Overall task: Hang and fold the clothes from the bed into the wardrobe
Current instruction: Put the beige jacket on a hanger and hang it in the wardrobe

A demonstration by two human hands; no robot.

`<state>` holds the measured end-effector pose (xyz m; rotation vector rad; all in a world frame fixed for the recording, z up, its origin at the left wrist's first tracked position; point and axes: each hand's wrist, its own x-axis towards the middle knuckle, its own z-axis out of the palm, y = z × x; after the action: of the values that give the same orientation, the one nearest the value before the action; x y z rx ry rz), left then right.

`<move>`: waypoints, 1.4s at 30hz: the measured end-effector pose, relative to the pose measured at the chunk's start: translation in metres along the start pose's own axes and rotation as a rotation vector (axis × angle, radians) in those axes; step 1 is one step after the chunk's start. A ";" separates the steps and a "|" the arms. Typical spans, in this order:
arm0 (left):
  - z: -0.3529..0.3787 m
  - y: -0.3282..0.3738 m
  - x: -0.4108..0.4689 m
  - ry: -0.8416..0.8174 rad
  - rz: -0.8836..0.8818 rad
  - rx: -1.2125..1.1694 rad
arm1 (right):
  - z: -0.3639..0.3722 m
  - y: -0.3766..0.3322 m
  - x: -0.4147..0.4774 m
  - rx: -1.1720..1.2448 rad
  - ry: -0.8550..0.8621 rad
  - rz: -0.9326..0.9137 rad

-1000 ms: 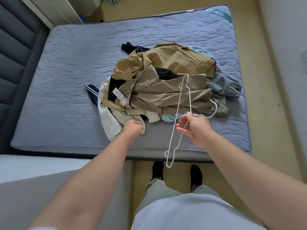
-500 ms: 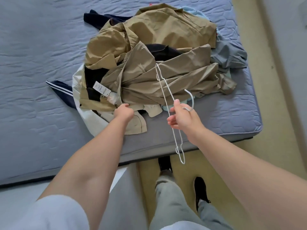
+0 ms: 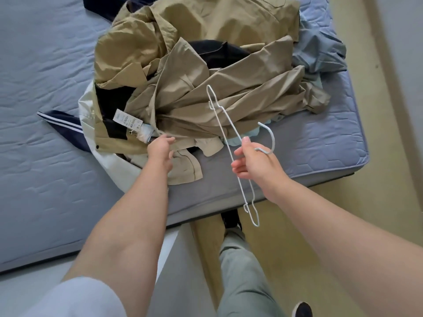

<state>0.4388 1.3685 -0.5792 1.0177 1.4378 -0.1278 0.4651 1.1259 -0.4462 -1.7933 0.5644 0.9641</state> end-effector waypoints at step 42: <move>0.148 0.036 -0.662 -1.198 0.634 -0.149 | -0.300 -0.040 -0.294 0.007 0.456 -0.808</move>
<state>0.4380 0.9721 -0.0280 0.9461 0.0211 -0.1259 0.4319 0.8549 -0.1244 -1.9846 0.0702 0.0009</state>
